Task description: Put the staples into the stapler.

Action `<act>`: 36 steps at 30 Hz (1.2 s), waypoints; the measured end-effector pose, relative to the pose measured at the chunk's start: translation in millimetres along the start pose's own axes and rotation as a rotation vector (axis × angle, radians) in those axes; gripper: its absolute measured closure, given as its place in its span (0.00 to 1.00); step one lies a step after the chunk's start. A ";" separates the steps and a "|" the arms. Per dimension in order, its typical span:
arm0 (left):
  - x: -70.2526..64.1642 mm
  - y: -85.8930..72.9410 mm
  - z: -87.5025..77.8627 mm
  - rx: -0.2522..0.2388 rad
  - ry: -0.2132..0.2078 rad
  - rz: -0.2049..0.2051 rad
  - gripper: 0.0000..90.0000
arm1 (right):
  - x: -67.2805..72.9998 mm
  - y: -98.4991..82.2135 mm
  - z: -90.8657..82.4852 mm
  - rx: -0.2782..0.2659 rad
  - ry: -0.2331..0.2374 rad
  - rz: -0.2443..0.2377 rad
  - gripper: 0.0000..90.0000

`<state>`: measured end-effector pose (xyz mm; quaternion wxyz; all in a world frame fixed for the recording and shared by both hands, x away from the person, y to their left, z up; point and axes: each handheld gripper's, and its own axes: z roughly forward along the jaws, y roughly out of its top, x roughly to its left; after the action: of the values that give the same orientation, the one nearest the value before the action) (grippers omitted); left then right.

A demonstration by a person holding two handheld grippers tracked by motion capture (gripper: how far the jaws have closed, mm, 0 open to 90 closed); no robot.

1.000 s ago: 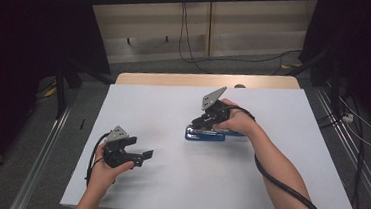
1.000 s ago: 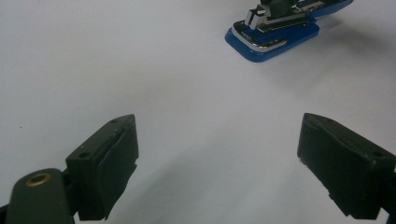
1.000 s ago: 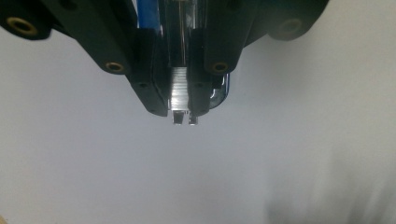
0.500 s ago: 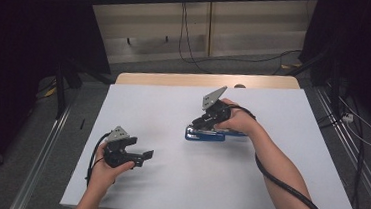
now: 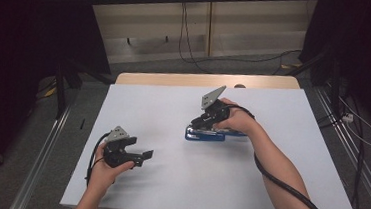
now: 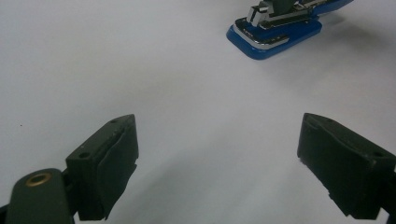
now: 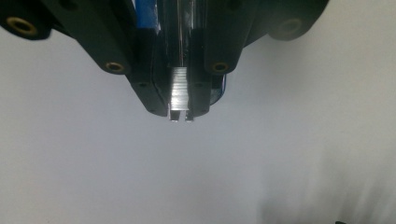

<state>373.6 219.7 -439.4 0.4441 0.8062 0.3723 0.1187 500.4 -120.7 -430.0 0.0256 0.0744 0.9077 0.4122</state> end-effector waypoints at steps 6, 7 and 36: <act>0.4 0.0 0.2 0.000 0.000 0.000 0.14 | 0.0 -0.2 1.7 0.000 0.004 0.017 0.88; 0.3 0.0 0.2 0.000 0.000 0.000 0.14 | -0.1 -0.1 1.9 0.001 0.003 0.020 0.88; 0.5 -0.2 0.4 0.004 -0.002 -0.001 0.14 | 0.7 -0.1 3.8 -0.016 -0.002 0.039 0.79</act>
<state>374.1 219.9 -439.8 0.4428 0.8071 0.3727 0.1170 500.2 -117.8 -432.6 0.0190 0.0922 0.9027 0.4198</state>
